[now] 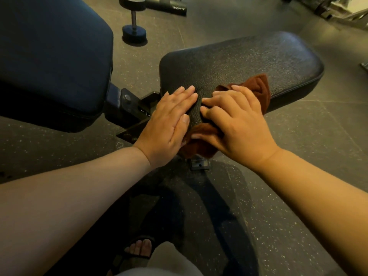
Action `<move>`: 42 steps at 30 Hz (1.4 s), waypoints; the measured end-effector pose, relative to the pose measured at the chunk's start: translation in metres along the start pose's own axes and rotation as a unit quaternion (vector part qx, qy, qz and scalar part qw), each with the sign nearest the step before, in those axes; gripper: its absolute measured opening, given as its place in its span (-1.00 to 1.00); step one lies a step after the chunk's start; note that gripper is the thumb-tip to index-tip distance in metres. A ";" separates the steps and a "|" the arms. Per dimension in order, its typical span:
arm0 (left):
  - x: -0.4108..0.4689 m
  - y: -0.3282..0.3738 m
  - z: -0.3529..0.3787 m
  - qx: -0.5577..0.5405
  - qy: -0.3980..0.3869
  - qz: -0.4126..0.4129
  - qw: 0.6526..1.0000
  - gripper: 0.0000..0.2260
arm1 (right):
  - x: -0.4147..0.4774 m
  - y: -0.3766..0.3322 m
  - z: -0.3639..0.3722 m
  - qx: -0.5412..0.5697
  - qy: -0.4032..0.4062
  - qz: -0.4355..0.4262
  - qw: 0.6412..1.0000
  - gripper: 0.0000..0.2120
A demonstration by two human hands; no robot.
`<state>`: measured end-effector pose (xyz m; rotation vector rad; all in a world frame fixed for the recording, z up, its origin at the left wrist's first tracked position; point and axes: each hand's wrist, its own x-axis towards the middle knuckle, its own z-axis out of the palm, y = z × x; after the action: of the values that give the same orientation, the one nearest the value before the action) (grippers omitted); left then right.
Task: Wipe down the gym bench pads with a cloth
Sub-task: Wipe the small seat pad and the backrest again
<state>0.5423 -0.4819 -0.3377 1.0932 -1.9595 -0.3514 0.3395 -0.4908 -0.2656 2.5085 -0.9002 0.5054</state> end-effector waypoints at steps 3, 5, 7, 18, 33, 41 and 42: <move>0.001 -0.004 -0.003 -0.004 -0.014 0.010 1.000 -0.56 | -0.017 0.030 -0.014 0.008 -0.035 -0.044 0.998 -0.65; 0.000 -0.002 -0.001 -0.007 -0.001 0.007 1.000 -0.56 | -0.025 0.047 -0.021 0.016 -0.027 -0.004 1.000 -0.60; 0.000 0.003 0.003 -0.005 0.020 -0.004 1.000 -0.57 | -0.024 0.049 -0.022 0.030 -0.010 0.041 0.999 -0.50; -0.001 -0.003 -0.005 -0.004 -0.022 0.000 1.000 -0.55 | -0.005 0.038 -0.018 0.020 -0.068 0.028 0.997 -0.28; 0.015 0.021 0.001 0.073 -0.013 -0.035 0.997 -0.51 | 0.004 0.037 -0.021 0.045 -0.103 0.003 0.994 -0.33; 0.016 0.023 0.012 0.072 0.046 -0.039 0.996 -0.55 | -0.024 0.089 -0.037 -0.033 -0.083 0.131 0.987 -0.02; 0.016 0.023 0.012 0.074 0.047 -0.036 0.995 -0.55 | -0.021 0.079 -0.034 -0.025 -0.076 0.135 0.988 -0.05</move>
<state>0.5156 -0.4833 -0.3232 1.2559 -1.8893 -0.1911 0.2657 -0.5177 -0.2253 2.4163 -1.3070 0.3705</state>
